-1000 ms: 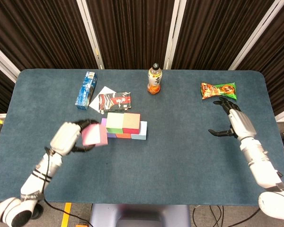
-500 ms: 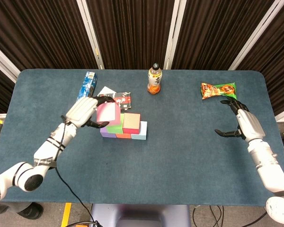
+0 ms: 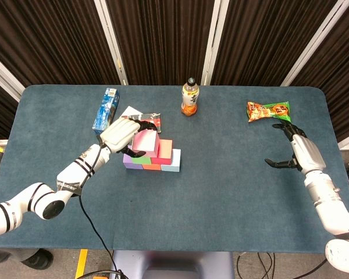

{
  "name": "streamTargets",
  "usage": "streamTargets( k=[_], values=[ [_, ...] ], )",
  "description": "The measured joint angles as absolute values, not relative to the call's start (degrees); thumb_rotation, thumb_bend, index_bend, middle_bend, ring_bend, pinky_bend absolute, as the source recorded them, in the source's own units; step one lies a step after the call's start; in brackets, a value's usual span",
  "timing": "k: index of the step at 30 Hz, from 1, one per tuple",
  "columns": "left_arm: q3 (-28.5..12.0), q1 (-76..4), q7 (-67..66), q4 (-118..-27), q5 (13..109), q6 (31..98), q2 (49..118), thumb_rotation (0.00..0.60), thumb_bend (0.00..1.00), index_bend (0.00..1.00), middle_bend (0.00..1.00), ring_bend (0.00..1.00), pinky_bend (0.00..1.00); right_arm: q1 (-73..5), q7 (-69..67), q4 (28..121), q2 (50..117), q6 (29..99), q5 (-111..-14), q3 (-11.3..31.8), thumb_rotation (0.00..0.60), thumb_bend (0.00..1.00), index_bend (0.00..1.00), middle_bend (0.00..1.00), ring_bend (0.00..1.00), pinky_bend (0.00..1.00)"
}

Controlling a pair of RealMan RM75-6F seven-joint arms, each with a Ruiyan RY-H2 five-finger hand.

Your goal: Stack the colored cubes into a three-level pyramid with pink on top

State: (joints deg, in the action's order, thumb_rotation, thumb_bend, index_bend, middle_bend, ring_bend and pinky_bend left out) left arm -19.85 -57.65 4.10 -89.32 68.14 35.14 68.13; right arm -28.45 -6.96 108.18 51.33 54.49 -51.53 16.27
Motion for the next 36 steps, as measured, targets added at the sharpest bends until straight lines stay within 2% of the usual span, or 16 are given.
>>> streamTargets(
  k=[16,36],
  values=[
    [-17.8,-63.2,-0.3,-86.9,63.6,32.5,69.7,0.6,0.3,0.4,0.43,0.36,0.33,-28.4,-8.7,105.4,52.1,53.0,-51.2,16.0,0.6,0.28,0.26,0.13,0.0,0.03],
    [-15.2,-66.4,-4.6,-87.0,57.0,32.7,69.7,0.6,0.31,0.38,0.4,0.35,0.31,-28.2,-10.3,103.6,52.5,52.0,-51.7,15.9,0.6,0.28,0.26,0.13,0.0,0.03]
  ],
)
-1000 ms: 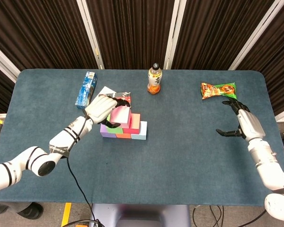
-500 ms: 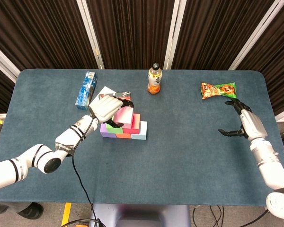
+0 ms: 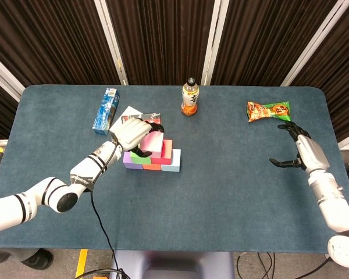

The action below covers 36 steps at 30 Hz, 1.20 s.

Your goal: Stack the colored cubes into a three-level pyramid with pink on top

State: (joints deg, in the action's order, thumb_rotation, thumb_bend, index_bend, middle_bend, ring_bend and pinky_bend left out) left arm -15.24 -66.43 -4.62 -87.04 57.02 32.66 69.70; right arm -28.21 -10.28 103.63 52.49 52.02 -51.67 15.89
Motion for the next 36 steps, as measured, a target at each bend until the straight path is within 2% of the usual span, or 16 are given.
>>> streamTargets(
  k=[19,36],
  values=[
    [-13.5,-68.3,-6.8,-88.0,49.6,33.8,69.1,0.6,0.3,0.36,0.39,0.35,0.31,-28.1,-11.0,102.7,52.4,51.3,-51.7,15.9,0.6,0.28,0.26,0.13,0.0,0.03],
    [-12.2,-69.2,-9.3,-89.8,46.6,36.0,68.7,0.6,0.3,0.36,0.38,0.35,0.31,-28.1,-11.6,102.1,52.6,50.7,-51.9,15.8,0.6,0.28,0.25,0.13,0.0,0.03]
  ],
)
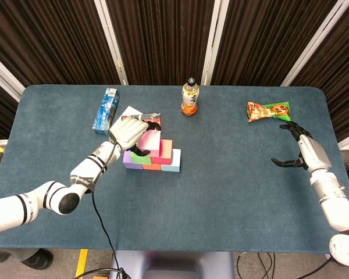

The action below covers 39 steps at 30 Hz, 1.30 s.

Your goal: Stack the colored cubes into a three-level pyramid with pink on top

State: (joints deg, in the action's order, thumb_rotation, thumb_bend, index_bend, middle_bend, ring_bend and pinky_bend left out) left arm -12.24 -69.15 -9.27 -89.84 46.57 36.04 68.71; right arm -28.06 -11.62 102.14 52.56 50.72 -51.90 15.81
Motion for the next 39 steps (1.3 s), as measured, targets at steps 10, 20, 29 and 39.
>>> streamTargets(
  k=[10,20,29,39],
  values=[
    [-11.7,-69.7,-10.4,-90.0,45.2,36.8,69.1,0.6,0.3,0.34,0.37,0.33,0.31,-28.0,-12.0,101.8,52.6,50.4,-52.1,15.7,0.6,0.28,0.25,0.13,0.0,0.03],
    [-11.1,-70.1,-11.7,-90.4,43.5,37.5,69.2,0.6,0.3,0.25,0.31,0.3,0.31,-27.9,-12.6,101.5,52.6,50.1,-52.3,15.8,0.6,0.28,0.25,0.13,0.0,0.03],
    [-10.6,-70.8,-13.1,-90.8,41.7,37.8,69.3,0.6,0.3,0.14,0.23,0.23,0.3,-28.0,-13.2,100.9,52.8,49.5,-52.4,15.9,0.6,0.28,0.25,0.13,0.0,0.03],
    [-9.9,-71.0,-14.2,-91.5,41.0,38.5,69.3,0.6,0.3,0.1,0.17,0.2,0.3,-28.1,-13.2,100.8,52.8,49.3,-52.0,16.0,0.6,0.28,0.24,0.13,0.0,0.03]
  ],
)
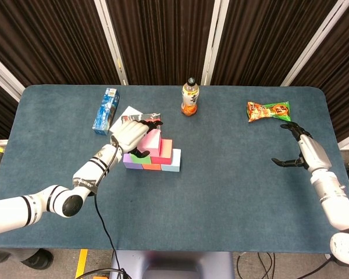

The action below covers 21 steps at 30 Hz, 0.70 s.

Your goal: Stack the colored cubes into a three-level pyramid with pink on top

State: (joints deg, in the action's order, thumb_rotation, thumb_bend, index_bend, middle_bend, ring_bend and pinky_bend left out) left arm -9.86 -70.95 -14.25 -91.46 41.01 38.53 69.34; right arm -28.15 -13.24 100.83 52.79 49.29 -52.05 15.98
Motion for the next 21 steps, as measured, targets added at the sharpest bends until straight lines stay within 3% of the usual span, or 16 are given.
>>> streamTargets(
  k=[14,21],
  values=[
    [-10.0,-69.4,-15.4,-94.7,41.4,43.3,68.5,0.6,0.3,0.0,0.07,0.08,0.27,-28.1,-13.8,101.3,52.1,49.5,-52.2,16.5,0.6,0.28,0.23,0.13,0.0,0.03],
    [-11.2,-65.3,-13.0,-99.4,43.8,49.1,65.7,0.6,0.3,0.0,0.06,0.08,0.26,-27.8,-15.5,102.0,51.1,49.1,-53.8,16.9,0.6,0.28,0.2,0.12,0.0,0.05]
  ],
)
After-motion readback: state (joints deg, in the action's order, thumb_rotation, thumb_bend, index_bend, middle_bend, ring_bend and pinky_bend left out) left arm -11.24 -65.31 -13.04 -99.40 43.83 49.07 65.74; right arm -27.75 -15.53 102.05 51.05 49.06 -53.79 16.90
